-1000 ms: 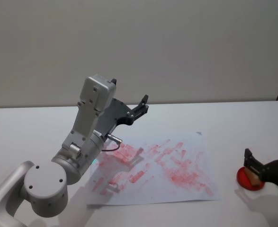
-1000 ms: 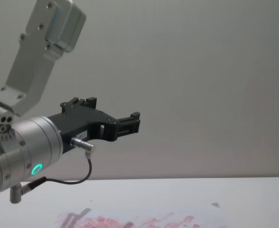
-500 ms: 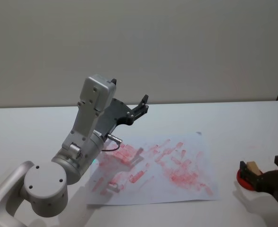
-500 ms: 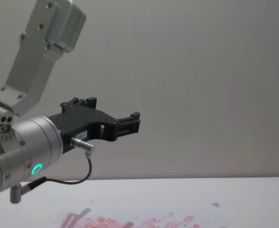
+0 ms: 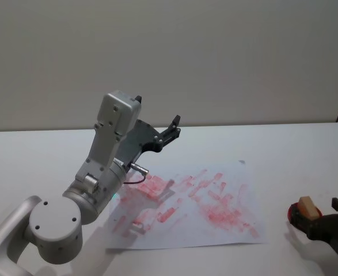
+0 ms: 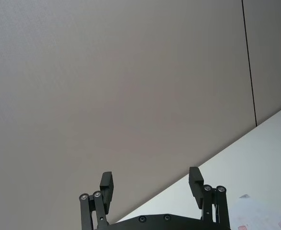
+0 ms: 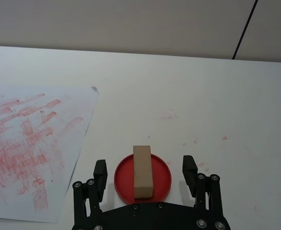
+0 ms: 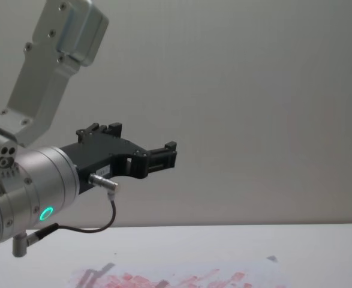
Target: Use the one hand to pick up the stamp and affix it onto the A4 paper.
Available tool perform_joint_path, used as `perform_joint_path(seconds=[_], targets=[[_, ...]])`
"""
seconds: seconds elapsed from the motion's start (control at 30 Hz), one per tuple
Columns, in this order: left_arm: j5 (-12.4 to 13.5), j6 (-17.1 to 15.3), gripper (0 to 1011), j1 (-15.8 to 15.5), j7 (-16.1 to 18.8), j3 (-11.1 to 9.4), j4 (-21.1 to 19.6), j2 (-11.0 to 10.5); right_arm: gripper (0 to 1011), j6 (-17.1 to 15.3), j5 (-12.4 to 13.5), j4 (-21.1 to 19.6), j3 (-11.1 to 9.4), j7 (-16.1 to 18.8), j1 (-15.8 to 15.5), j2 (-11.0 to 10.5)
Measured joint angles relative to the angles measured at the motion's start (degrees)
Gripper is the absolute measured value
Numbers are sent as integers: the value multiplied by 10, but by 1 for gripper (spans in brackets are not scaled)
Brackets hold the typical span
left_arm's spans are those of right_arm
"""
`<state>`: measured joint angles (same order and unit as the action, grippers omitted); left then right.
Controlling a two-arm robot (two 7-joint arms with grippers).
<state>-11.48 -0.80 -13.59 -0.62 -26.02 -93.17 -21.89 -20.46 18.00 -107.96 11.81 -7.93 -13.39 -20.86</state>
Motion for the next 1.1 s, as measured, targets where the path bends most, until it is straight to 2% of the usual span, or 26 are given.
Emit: perform_joint_path(seconds=[0.1, 0.27, 0.4, 0.43, 0.6, 0.67, 0.77, 0.8, 0.93, 1.1], targets=[[0, 0, 1001, 0, 0, 0, 0, 0, 942, -3, -2, 1, 0, 0, 1, 1], [0, 0, 1001, 0, 0, 0, 0, 0, 781, -8, -5, 4, 0, 0, 2, 3], [0, 0, 1001, 0, 0, 0, 0, 0, 704, -10, -6, 5, 1, 0, 3, 4], [0, 0, 1001, 0, 0, 0, 0, 0, 644, -10, -6, 5, 1, 0, 3, 4], [0, 0, 1001, 0, 0, 0, 0, 0, 504, -12, -7, 6, 1, 0, 3, 5], [0, 0, 1001, 0, 0, 0, 0, 0, 418, -13, -8, 6, 1, -1, 3, 5], [0, 0, 1001, 0, 0, 0, 0, 0, 359, -14, -8, 6, 1, 0, 3, 6], [0, 0, 1001, 0, 0, 0, 0, 0, 276, -14, -8, 6, 1, 0, 3, 6], [0, 0, 1001, 0, 0, 0, 0, 0, 209, -14, -9, 7, 1, 0, 4, 6], [0, 0, 1001, 0, 0, 0, 0, 0, 201, -12, -17, 7, 1, 6, 7, 6]])
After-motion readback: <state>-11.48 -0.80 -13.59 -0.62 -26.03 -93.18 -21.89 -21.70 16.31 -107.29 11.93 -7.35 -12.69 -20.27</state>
